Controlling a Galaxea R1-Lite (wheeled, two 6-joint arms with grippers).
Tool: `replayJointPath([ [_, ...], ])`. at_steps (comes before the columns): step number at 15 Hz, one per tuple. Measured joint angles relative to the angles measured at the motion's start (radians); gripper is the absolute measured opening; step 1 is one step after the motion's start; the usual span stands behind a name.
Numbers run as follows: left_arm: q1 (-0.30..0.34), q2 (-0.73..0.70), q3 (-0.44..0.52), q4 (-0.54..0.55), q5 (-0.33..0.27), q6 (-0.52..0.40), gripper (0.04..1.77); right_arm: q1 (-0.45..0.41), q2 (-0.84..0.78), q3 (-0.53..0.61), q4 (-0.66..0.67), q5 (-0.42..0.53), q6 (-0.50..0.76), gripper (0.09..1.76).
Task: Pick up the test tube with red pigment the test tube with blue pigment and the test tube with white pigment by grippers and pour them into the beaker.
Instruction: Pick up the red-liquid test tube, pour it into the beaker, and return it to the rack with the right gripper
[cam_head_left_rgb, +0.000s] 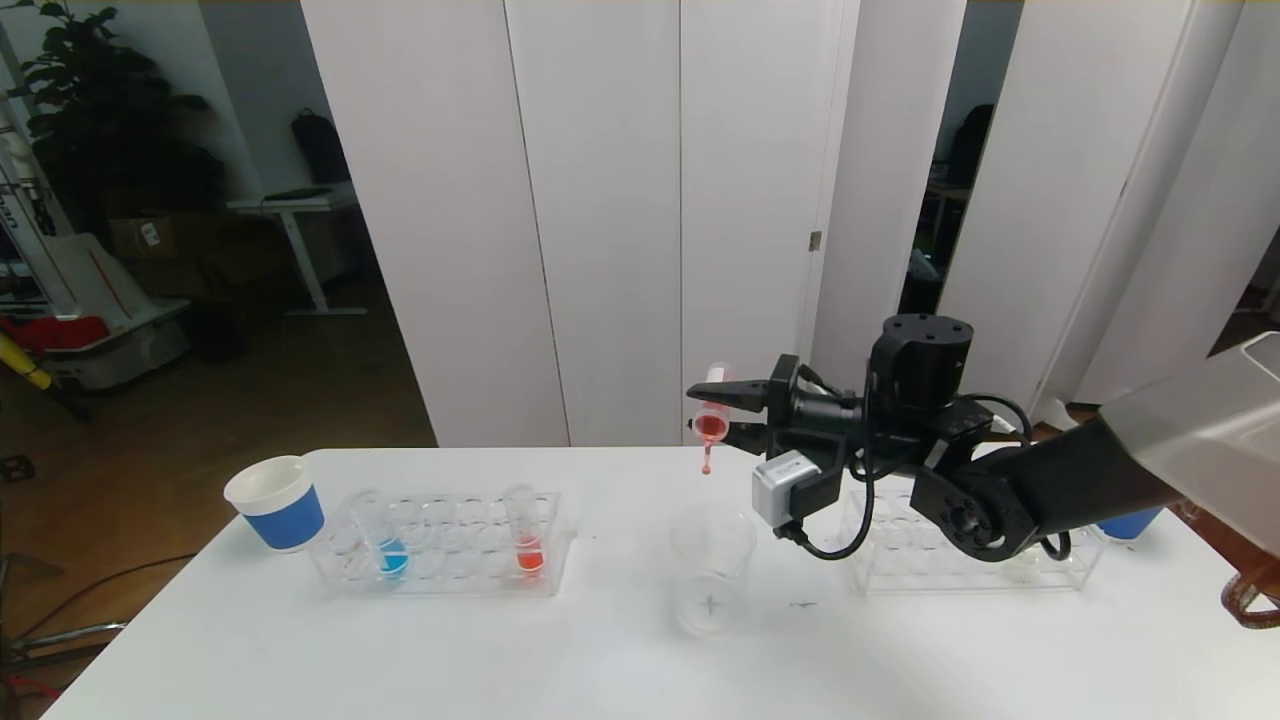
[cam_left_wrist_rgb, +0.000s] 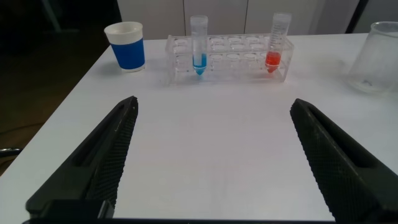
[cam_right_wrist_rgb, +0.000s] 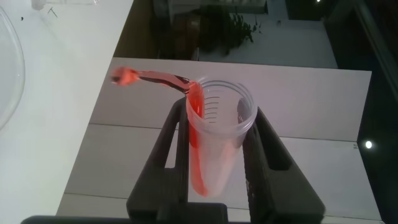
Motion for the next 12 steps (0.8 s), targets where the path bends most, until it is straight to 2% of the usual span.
replayJointPath([
  [3, 0.000, 0.000, 0.000, 0.000, 0.000, 0.000, 1.75, 0.000, 0.007, -0.020, 0.001, 0.001, -0.044, 0.58],
  [12, 0.000, 0.000, 0.000, 0.000, 0.000, 0.000, 1.75, -0.002, 0.015, -0.035, 0.002, 0.000, -0.061, 0.58],
])
